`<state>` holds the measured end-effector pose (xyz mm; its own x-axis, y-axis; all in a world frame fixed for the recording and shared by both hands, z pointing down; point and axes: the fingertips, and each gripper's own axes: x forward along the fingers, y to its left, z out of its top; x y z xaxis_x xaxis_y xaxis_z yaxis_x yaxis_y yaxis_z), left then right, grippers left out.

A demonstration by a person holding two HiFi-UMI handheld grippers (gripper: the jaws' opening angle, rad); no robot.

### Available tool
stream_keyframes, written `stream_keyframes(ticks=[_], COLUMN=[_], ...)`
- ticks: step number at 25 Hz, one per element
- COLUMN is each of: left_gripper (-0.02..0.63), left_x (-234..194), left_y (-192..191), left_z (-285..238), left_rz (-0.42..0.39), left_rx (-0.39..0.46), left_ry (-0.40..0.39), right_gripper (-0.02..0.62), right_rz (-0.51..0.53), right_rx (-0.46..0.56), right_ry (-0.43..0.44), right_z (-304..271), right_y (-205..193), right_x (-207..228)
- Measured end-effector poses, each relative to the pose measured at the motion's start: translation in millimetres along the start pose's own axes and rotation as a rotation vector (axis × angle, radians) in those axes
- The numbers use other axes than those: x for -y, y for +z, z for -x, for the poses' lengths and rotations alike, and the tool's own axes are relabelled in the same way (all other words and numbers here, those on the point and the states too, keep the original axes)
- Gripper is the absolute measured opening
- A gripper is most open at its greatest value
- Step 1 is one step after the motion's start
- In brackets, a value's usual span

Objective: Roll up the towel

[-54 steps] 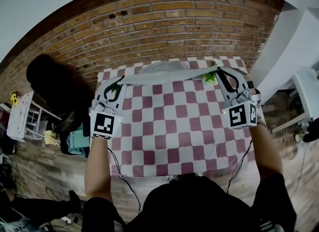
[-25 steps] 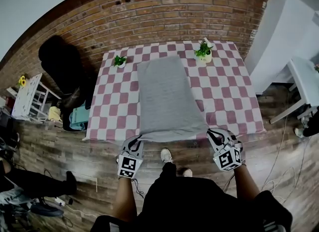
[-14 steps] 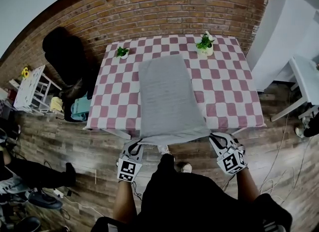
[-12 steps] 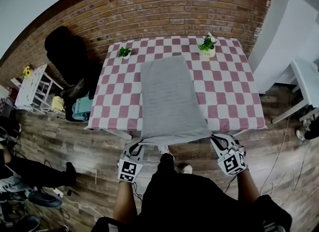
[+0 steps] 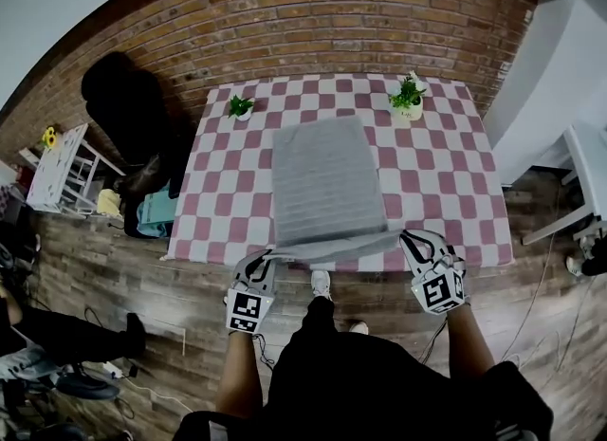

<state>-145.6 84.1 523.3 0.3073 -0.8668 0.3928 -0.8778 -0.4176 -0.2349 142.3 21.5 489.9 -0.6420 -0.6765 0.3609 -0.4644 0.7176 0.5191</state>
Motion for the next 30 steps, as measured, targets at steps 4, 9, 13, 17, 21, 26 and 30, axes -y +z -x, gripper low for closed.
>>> stream_keyframes(ticks=[4,9,13,17,21,26,30], left_gripper=[0.006,0.006,0.006,0.006,0.006,0.008,0.008], left_x=[-36,-75,-102,-121,-142,-168,-188], left_y=[4,6,5,-2,-5,-13,-17], left_z=[-41,-92,-129,-161,-196,-237,-270], left_rz=[0.005,0.011,0.021,0.027,0.033,0.043,0.084], left_rx=[-0.016,-0.036,-0.064,-0.093,-0.110,-0.133,-0.114], left_ry=[0.012,0.011,0.003,-0.028,-0.042,-0.057,-0.084], right_gripper=[0.029,0.029,0.029,0.029,0.029,0.029,0.029], right_rz=[0.003,-0.004,0.019,0.003,-0.012,-0.021,-0.031], right_rx=[-0.012,-0.020,-0.027,-0.053,-0.081,-0.120,-0.159], right_ry=[0.005,0.008,0.014,0.014,0.007,-0.028,-0.077], right_z=[-50,-108,-152,-188,-224,-270,-308], right_y=[-2,-5,-24,-31,-36,-48,-55], right_x=[28,59,78,94,112,133,151])
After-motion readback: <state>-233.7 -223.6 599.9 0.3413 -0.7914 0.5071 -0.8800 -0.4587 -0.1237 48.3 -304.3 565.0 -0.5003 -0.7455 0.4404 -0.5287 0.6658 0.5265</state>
